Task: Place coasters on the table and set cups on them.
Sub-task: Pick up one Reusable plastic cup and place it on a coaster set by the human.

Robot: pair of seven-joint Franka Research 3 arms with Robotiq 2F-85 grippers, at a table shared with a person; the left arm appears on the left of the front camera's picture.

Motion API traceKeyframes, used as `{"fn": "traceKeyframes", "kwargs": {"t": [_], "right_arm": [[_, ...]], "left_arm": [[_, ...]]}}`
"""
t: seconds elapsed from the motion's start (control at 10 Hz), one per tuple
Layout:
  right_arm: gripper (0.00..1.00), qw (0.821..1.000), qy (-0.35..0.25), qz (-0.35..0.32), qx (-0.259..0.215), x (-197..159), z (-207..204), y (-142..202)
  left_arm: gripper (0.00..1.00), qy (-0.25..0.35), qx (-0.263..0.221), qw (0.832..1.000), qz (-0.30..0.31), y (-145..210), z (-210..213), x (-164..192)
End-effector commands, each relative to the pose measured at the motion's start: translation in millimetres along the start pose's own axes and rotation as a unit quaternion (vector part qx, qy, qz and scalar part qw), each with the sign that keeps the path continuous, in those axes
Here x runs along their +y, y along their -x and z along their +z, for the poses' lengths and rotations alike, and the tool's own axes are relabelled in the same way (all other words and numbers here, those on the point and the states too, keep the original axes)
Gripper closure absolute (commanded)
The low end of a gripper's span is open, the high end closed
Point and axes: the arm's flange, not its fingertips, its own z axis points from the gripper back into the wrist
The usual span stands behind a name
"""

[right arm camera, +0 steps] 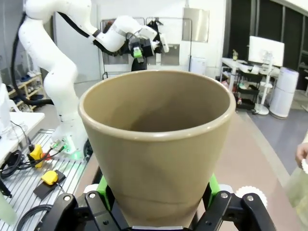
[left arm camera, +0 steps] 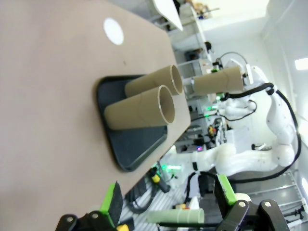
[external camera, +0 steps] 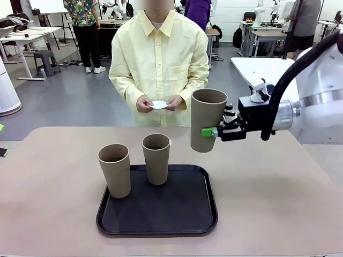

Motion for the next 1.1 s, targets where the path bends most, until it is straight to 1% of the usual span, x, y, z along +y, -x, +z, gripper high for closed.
{"fn": "traceKeyframes", "kwargs": {"t": [0.0,0.1,0.2,0.5,0.6,0.7,1.0], "right_arm": [[0.16,0.999,-0.014,-0.022,0.038,-53,-10,-24],[0.16,0.999,-0.018,-0.023,0.045,-65,-14,-28],[0.16,0.998,-0.02,-0.018,0.05,-86,-22,-37],[0.16,0.999,-0.02,-0.024,0.022,-145,-30,-48],[0.16,1.0,-0.022,-0.011,0.011,-161,-39,-49],[0.16,1.0,-0.015,0.0,0.003,-172,-46,-46],[0.16,1.0,-0.01,0.004,0.005,-193,-70,-31]], "left_arm": [[0.0,0.003,0.0,1.0,-0.007,0,2,0],[0.0,0.003,0.0,1.0,-0.007,0,2,0],[0.0,0.003,0.0,1.0,-0.007,0,2,0],[0.0,0.003,0.0,1.0,-0.007,0,2,0],[0.0,0.003,0.0,1.0,-0.007,0,2,0],[0.0,0.003,0.0,1.0,-0.007,0,2,0],[0.0,0.003,0.0,1.0,-0.007,0,2,0]]}}
